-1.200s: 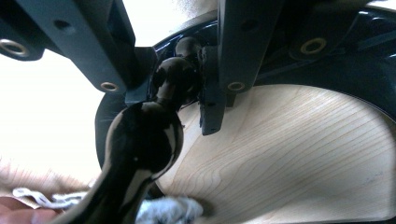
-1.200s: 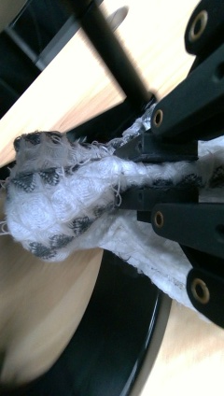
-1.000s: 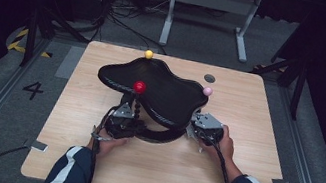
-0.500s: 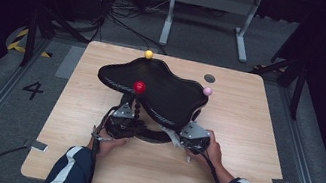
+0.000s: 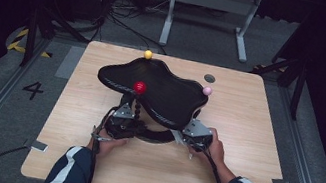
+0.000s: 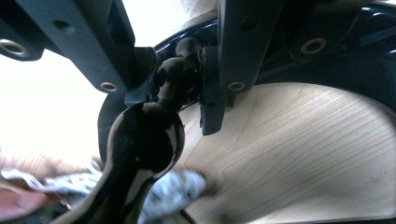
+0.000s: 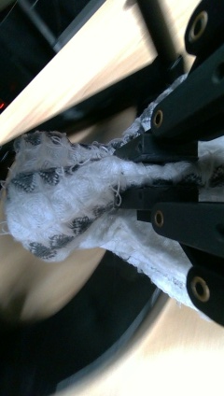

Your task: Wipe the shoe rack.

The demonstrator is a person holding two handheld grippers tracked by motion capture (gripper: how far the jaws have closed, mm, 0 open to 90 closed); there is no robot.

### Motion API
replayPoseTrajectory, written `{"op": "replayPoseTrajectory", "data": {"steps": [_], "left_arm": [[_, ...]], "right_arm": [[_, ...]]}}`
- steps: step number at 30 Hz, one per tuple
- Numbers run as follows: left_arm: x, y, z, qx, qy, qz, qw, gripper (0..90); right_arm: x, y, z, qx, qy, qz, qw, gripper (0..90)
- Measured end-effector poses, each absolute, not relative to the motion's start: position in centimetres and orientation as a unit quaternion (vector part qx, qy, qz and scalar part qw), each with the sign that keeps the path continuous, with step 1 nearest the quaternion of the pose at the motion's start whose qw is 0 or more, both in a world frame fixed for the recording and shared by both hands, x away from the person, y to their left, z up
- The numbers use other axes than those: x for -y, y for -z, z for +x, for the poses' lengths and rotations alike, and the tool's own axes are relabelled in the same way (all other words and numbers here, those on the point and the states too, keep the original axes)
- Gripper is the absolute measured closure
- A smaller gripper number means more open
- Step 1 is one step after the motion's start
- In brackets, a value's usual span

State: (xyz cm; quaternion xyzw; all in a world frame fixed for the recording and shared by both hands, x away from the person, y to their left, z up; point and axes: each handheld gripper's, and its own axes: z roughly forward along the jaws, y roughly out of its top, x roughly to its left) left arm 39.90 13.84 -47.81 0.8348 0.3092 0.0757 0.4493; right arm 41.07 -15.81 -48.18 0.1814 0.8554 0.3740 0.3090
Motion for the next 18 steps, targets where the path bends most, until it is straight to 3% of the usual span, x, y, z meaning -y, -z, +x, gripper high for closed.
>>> {"op": "replayPoseTrajectory", "data": {"steps": [9,18], "left_arm": [[-13.6,47.8,39.2,-0.309,-0.071,0.834,0.452,72.6],[-14.5,47.3,38.4,-0.316,-0.099,0.836,0.438,60.2]], "right_arm": [[17.4,48.3,42.2,-0.846,-0.362,0.218,0.327,81.1],[17.4,48.1,42.1,-0.849,-0.365,0.216,0.316,81.0]]}}
